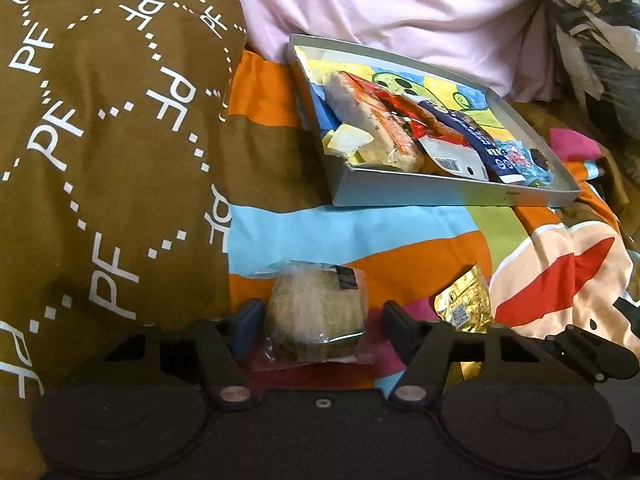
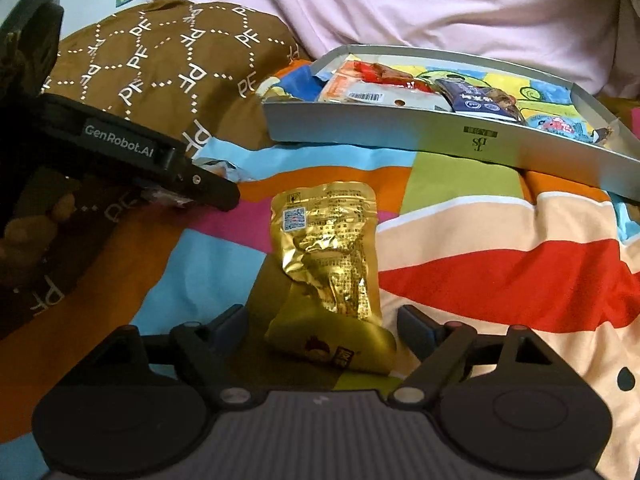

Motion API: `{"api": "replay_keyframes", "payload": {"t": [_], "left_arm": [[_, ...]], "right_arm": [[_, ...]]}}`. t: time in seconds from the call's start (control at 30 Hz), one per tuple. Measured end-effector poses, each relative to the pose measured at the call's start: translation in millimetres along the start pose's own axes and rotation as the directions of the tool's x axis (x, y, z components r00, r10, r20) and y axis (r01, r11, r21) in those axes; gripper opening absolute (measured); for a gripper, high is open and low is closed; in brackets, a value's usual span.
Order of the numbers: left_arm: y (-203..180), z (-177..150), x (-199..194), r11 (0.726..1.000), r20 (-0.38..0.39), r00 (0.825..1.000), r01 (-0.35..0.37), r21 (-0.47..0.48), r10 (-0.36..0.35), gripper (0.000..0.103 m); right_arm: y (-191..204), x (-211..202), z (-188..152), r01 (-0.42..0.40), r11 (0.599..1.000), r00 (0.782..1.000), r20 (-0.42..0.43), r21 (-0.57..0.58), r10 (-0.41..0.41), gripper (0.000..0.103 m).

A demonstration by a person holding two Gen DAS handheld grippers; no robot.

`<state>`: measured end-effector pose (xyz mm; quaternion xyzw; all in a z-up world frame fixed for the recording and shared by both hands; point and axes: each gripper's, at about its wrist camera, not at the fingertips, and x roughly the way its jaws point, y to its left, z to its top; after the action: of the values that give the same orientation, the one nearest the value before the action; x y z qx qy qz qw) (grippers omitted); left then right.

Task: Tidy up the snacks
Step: 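Grasp the wrapped round cookie with left tool while right grasps the gold packet, then lift the cookie and gold packet and carry both over the tray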

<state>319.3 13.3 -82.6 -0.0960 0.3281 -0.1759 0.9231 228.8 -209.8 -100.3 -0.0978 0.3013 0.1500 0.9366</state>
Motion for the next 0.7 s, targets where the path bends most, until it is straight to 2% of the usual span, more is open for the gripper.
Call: {"api": "replay_keyframes", "payload": {"t": [0.1,0.17,0.27,0.7], "left_arm": [[4.9,0.8,-1.3,0.999,0.004,1.000,-0.002,-0.043,0.002,0.052],[6.9,0.2,-2.7,0.998,0.005,1.000,0.002,-0.062,-0.002,0.052],[-0.7,-3.6,-5.4,0.999,0.010,1.000,-0.028,-0.030,0.028,0.051],[-40.1,-25.6,-27.7,0.993,0.000,0.995,-0.102,0.059,0.103,0.051]], "right_arm": [[2.5,-1.3,-0.9,0.005,1.000,1.000,0.001,-0.008,-0.005,0.077],[5.1,-2.1,-0.9,0.002,1.000,1.000,-0.001,-0.019,-0.002,0.070],[10.4,-3.2,-0.9,0.010,0.999,1.000,-0.005,-0.040,-0.010,0.066],[22.3,-12.0,-4.2,0.079,0.992,0.995,-0.048,-0.103,-0.084,0.066]]}}
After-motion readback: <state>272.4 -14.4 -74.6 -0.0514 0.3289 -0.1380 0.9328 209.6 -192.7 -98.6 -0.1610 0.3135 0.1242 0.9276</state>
